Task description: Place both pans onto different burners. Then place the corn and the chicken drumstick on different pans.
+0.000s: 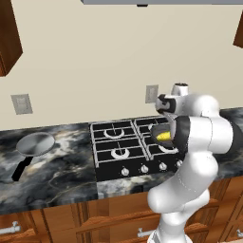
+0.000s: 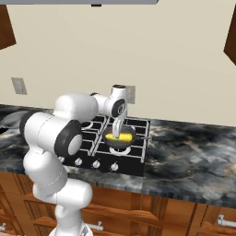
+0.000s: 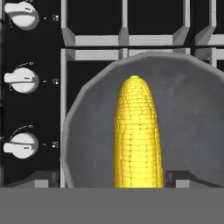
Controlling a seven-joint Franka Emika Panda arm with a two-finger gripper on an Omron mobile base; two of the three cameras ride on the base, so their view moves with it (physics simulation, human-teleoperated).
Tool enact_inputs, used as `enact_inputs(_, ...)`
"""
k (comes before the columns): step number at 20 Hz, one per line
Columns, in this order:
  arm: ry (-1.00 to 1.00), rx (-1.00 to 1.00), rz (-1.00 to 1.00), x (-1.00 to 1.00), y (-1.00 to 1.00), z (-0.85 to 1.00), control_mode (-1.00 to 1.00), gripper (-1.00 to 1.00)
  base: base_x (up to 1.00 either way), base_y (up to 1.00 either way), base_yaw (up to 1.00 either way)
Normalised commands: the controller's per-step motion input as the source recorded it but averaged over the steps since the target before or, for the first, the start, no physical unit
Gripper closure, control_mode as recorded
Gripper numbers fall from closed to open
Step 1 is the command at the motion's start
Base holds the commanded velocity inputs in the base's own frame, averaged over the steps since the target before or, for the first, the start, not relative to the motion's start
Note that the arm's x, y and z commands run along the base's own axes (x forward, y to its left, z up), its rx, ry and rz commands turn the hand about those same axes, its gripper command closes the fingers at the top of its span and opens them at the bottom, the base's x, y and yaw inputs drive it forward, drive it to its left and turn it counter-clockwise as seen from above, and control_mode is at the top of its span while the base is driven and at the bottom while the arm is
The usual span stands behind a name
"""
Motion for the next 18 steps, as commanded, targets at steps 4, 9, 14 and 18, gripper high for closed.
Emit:
enact_inputs(4,-0.01,0.0,0.0,-0.16,0.01,0.78,-1.0,-1.0,0.0,0.0,0.0)
enact_inputs(9,0.0,0.0,0.03,-0.47,0.24,0.6,-1.0,-1.0,0.0,0.0,0.0)
enact_inputs(14,0.0,-0.02,0.21,-0.72,0.37,0.3,-1.0,-1.0,0.0,0.0,0.0)
enact_inputs(18,0.0,-0.04,0.49,-0.51,0.34,0.0,-1.0,-1.0,0.0,0.0,0.0)
